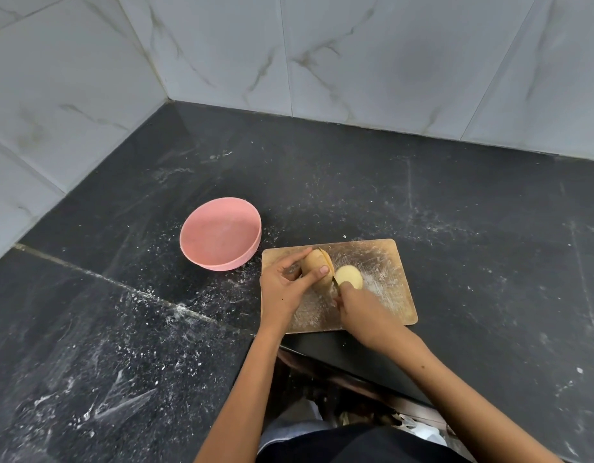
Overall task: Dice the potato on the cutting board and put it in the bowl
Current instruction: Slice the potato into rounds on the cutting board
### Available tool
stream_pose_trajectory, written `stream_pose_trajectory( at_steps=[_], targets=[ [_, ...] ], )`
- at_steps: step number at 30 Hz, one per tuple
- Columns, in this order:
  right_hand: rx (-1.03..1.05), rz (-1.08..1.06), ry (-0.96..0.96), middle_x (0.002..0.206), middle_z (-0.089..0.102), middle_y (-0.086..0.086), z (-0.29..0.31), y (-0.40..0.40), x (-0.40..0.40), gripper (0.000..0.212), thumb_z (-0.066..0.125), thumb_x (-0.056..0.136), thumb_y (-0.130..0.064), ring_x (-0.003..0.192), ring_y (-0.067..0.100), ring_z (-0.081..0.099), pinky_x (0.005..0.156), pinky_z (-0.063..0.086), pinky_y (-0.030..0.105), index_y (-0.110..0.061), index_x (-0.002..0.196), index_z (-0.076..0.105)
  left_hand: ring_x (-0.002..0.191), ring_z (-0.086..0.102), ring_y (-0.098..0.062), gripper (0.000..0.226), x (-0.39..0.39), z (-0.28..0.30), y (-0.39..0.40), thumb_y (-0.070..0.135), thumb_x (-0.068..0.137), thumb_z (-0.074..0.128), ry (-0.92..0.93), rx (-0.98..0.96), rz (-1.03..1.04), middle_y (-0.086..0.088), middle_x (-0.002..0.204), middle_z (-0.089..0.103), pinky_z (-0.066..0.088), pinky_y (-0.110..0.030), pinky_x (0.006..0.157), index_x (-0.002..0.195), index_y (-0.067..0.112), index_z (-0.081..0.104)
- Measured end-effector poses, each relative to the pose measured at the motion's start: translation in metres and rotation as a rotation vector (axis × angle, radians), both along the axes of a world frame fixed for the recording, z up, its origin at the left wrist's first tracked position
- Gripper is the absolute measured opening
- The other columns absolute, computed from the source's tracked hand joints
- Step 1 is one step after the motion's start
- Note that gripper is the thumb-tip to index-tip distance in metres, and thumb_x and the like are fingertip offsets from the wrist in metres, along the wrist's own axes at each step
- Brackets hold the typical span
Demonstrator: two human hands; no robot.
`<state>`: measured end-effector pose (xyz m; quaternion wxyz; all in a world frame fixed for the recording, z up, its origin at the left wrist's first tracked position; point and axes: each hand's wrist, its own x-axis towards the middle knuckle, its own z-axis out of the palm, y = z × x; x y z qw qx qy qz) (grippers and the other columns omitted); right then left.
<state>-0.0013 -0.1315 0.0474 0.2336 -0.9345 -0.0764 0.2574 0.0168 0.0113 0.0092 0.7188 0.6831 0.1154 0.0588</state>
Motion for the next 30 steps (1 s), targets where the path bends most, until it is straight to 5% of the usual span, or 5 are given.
stream_pose_trajectory(
  at_steps=[5,11,18,24,30],
  targets=[
    [-0.005,0.014,-0.009,0.101,0.061,0.015,-0.002,0.0,-0.005,0.004,0.036,0.101,-0.016,0.081,0.025,0.055,0.068,0.043,0.035,-0.013,0.099,0.038,0.104,0.067,-0.02,0.043,0.001,-0.001,0.004,0.002,0.068,0.084,0.03,-0.015,0.019,-0.006,0.107,0.073,0.055,-0.034,0.09,0.108,0.006,0.072],
    [0.001,0.001,-0.038,0.093,0.055,0.009,0.0,0.009,0.012,0.022,0.035,0.101,-0.016,0.072,0.019,0.044,0.064,0.035,0.031,-0.005,0.118,0.044,0.105,0.067,-0.02,0.043,0.001,0.0,0.002,-0.001,0.069,0.082,0.026,-0.007,0.028,-0.009,0.109,0.072,0.054,-0.031,0.09,0.11,0.001,0.071],
    [-0.022,0.007,-0.015,0.099,0.059,0.015,-0.001,0.001,-0.006,0.005,0.034,0.1,-0.011,0.074,0.023,0.046,0.065,0.035,0.031,-0.012,0.102,0.038,0.102,0.068,-0.016,0.043,0.002,0.001,0.002,0.002,0.068,0.084,0.042,-0.021,0.029,-0.008,0.108,0.072,0.054,-0.03,0.089,0.109,0.003,0.072],
    [0.005,0.007,-0.03,0.084,0.049,0.002,-0.002,0.012,0.014,0.021,0.035,0.101,-0.013,0.074,0.019,0.046,0.064,0.035,0.029,-0.005,0.118,0.044,0.1,0.068,-0.016,0.041,0.002,-0.001,0.004,0.002,0.068,0.083,0.046,-0.028,0.053,-0.007,0.105,0.073,0.054,-0.033,0.089,0.107,0.004,0.073],
    [-0.037,-0.003,-0.03,0.104,0.06,0.017,-0.011,0.005,-0.01,0.016,0.034,0.099,-0.008,0.089,0.032,0.057,0.066,0.035,0.033,-0.006,0.113,0.041,0.104,0.068,-0.02,0.042,0.002,-0.002,0.004,0.001,0.067,0.083,0.06,-0.068,0.025,-0.007,0.106,0.073,0.054,-0.037,0.092,0.108,0.004,0.072]
  ],
)
